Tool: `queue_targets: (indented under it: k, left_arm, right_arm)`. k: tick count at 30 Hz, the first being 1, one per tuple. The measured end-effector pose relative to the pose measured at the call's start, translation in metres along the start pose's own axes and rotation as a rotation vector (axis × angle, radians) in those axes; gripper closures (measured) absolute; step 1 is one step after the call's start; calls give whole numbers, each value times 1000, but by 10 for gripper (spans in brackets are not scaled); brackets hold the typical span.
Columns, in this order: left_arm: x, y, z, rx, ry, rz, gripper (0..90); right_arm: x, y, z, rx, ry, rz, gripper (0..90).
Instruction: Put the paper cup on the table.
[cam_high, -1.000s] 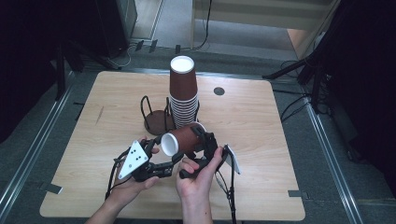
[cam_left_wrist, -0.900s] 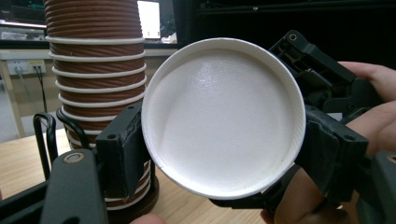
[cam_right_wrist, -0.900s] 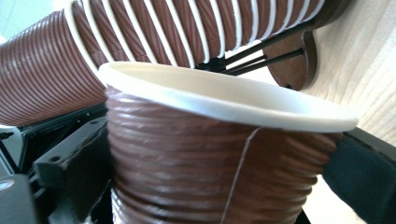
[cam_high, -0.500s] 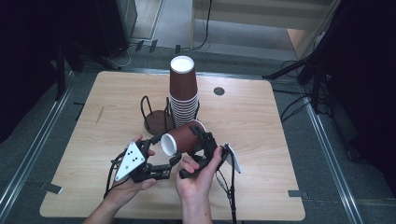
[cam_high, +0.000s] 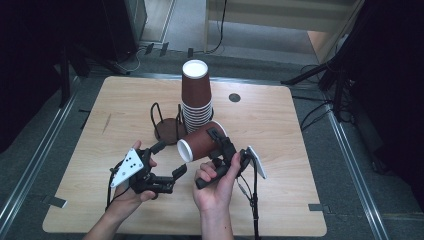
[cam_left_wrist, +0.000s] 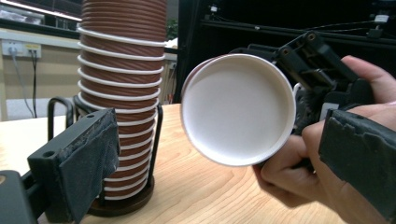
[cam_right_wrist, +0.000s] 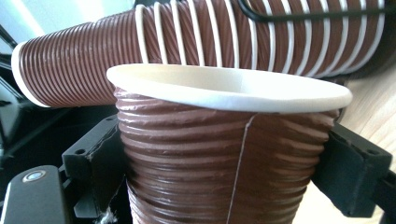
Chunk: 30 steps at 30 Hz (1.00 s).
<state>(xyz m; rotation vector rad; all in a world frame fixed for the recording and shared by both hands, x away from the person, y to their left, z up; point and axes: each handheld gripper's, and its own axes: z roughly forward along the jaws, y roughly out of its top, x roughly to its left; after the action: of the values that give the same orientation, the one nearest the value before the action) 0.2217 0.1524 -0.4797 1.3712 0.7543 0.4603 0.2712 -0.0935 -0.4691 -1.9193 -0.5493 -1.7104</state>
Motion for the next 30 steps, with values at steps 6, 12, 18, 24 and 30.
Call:
queue_targets:
  k: [6,12,18,24,30]
  left_arm:
    - [8,-1,-6,12,31,-11,0]
    - [18,-2,-14,23,68,-22,0]
    - [29,-4,-24,35,104,-37,0]
    - [45,-6,-36,45,148,-55,0]
    - [60,-8,-48,57,214,-41,0]
  right_arm:
    - [9,4,1,-16,3,-118,130]
    - [19,8,-1,-61,5,-255,130]
    - [27,11,-4,-98,-6,-364,129]
    - [34,13,-5,-130,-36,-496,129]
    - [38,15,-5,-135,-76,-582,130]
